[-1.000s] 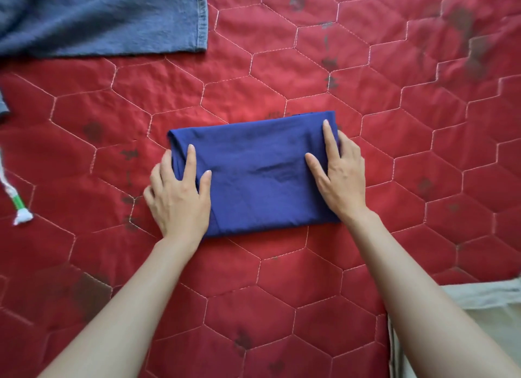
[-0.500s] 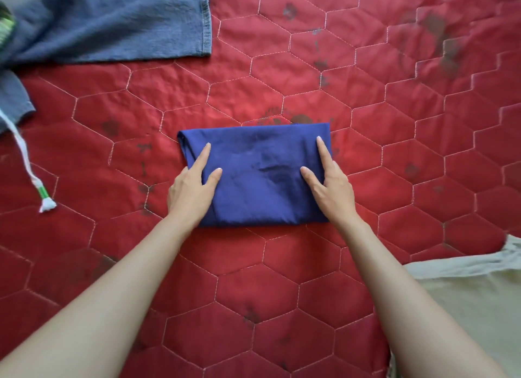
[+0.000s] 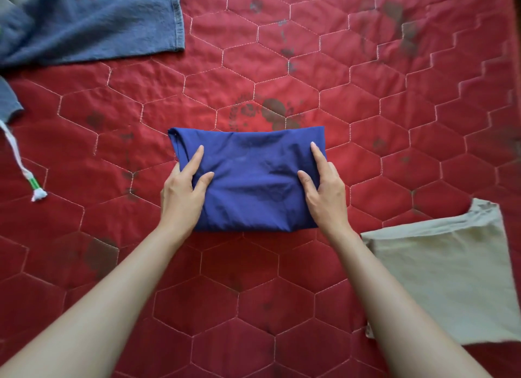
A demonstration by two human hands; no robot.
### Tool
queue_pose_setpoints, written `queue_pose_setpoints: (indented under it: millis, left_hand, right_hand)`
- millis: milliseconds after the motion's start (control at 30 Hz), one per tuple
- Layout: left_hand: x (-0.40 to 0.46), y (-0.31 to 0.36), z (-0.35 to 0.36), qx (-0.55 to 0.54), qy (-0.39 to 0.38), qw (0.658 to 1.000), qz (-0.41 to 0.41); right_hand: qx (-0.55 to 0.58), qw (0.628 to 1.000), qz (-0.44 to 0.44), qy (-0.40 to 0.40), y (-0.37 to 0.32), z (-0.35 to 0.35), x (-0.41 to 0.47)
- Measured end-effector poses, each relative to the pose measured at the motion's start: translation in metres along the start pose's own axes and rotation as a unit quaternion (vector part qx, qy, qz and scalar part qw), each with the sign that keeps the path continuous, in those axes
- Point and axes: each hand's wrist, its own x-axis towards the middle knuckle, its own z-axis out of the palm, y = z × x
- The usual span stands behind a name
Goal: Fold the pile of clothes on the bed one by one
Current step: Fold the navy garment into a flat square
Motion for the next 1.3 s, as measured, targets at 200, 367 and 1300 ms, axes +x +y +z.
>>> queue_pose_setpoints:
  millis: [200, 367, 1300]
  left_hand:
    - [-0.026, 0.072, 0.022, 0.006, 0.033, 0.999, 0.033]
    - [-0.058, 0.142, 0.079, 0.006, 0.062, 0.997, 0.049]
    - [-0.036, 0.219, 0.322, 0.020, 0.087, 0.995, 0.048]
  right_hand:
    - [0.026, 0.998, -0.039, 0.029, 0.029, -0.072, 0.009]
    - [0.020, 0.997, -0.077, 0.023, 0.079, -0.150, 0.025]
    - [0.026, 0.998, -0.061, 0.006, 0.309, -0.222, 0.106]
